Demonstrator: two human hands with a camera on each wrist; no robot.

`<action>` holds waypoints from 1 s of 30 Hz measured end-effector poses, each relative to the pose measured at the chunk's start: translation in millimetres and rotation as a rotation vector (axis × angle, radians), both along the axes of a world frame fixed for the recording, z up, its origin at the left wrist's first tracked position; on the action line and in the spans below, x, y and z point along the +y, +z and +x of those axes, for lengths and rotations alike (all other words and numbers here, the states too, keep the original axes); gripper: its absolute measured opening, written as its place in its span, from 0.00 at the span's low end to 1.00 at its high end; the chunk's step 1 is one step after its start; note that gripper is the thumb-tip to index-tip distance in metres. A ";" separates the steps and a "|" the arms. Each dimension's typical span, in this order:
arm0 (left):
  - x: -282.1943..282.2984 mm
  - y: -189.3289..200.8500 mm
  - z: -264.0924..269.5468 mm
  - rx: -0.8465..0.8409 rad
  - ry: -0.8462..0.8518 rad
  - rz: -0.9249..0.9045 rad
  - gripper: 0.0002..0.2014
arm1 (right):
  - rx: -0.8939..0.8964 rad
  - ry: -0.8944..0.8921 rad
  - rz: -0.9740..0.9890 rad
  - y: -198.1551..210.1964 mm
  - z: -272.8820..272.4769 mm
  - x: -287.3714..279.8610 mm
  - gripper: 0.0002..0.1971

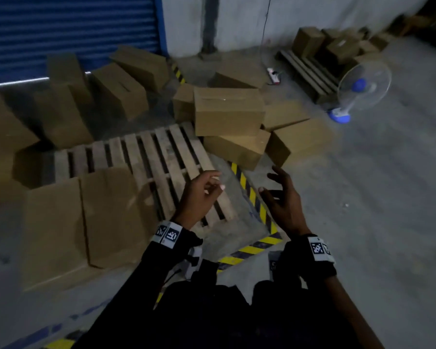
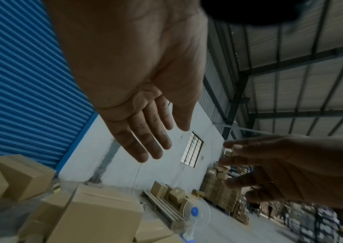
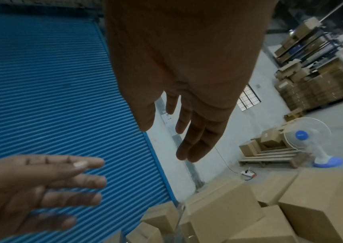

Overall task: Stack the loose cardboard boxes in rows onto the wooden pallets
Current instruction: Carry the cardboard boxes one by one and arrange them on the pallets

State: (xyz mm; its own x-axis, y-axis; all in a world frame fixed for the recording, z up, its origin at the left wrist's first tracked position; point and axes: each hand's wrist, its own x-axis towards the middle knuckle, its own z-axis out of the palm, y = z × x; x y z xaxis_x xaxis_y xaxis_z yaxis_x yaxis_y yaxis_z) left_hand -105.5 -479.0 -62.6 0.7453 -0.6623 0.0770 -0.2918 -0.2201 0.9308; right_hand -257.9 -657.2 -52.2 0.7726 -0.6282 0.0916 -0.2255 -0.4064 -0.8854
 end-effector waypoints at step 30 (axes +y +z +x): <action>-465.8 -46.7 259.6 0.047 0.096 0.035 0.11 | 0.060 0.165 -0.055 17.7 309.2 -500.2 0.31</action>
State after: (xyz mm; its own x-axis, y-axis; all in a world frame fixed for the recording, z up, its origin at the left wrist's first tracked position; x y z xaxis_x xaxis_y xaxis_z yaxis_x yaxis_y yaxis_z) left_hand 154.1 -944.8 -109.3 0.8075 -0.5896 0.0182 -0.2238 -0.2776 0.9343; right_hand 51.3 -1157.4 -34.6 0.8700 -0.4876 0.0734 -0.2031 -0.4900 -0.8477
